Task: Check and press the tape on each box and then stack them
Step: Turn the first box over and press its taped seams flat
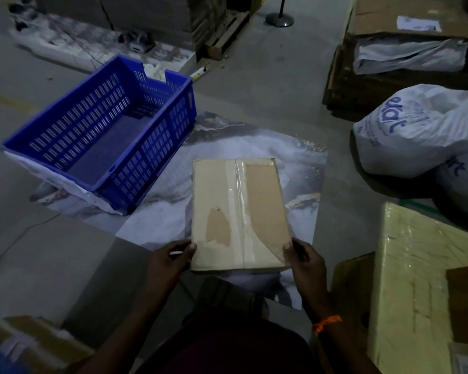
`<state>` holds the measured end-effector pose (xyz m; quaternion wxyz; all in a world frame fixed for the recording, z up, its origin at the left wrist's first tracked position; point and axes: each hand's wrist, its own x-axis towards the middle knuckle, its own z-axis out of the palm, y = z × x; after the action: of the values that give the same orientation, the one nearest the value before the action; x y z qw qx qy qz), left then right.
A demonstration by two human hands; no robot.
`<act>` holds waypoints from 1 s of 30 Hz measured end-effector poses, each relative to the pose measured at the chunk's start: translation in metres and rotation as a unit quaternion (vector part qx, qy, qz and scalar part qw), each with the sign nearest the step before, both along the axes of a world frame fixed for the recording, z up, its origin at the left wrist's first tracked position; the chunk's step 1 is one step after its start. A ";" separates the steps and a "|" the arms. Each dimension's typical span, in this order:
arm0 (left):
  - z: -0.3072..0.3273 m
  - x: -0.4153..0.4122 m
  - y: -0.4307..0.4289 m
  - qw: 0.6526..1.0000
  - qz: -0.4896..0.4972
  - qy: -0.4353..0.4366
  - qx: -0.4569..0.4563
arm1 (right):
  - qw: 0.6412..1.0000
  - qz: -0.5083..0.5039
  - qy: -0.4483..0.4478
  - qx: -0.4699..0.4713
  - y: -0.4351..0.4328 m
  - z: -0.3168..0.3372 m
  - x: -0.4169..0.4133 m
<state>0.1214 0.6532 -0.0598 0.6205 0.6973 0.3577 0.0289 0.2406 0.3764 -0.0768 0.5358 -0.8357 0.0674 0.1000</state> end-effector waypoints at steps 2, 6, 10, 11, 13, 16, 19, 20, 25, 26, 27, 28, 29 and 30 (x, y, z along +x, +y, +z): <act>-0.004 0.015 0.012 1.000 -0.023 0.002 0.011 | 1.000 0.013 0.015 0.009 0.004 -0.001 0.017; -0.004 0.051 0.033 0.997 -0.053 -0.008 0.060 | 0.998 0.055 0.038 0.002 0.018 0.000 0.063; -0.001 0.095 0.050 0.994 -0.074 -0.022 0.076 | 0.996 0.083 0.032 -0.005 0.042 0.007 0.113; 0.001 0.105 0.054 0.994 -0.077 -0.017 0.080 | 0.995 0.091 0.034 -0.007 0.048 0.007 0.125; 0.007 0.123 0.060 0.993 -0.081 -0.011 0.083 | 0.994 0.096 0.045 -0.003 0.058 0.004 0.147; 0.016 0.140 0.062 0.997 -0.062 0.016 0.051 | 0.994 0.084 0.067 0.016 0.071 0.001 0.164; 0.021 0.147 0.055 0.999 -0.040 0.026 0.018 | 0.992 0.093 0.074 0.030 0.080 0.006 0.160; 0.021 0.147 0.053 0.999 -0.035 0.021 0.017 | 0.992 0.093 0.076 0.032 0.081 0.008 0.158; 0.034 0.144 0.046 0.998 0.006 -0.058 -0.001 | 0.994 0.058 0.033 0.091 0.081 0.026 0.157; 0.042 0.148 0.046 0.997 0.010 -0.077 -0.002 | 0.994 0.052 0.019 0.098 0.082 0.032 0.162; 0.052 0.152 0.046 0.995 0.014 -0.098 -0.005 | 0.993 0.049 0.003 0.105 0.083 0.040 0.167; 0.063 0.157 0.045 0.992 0.018 -0.121 -0.009 | 0.992 0.042 -0.012 0.115 0.085 0.050 0.173; 0.072 0.161 0.044 0.989 0.025 -0.144 -0.015 | 0.991 0.033 -0.025 0.129 0.087 0.060 0.177; 0.081 0.164 0.044 0.986 0.033 -0.163 -0.023 | 0.989 0.021 -0.036 0.144 0.090 0.071 0.179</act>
<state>0.2857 0.6975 0.0208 0.6848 0.6567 0.2754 0.1548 0.4197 0.4660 -0.0057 0.6504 -0.7541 0.0157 0.0898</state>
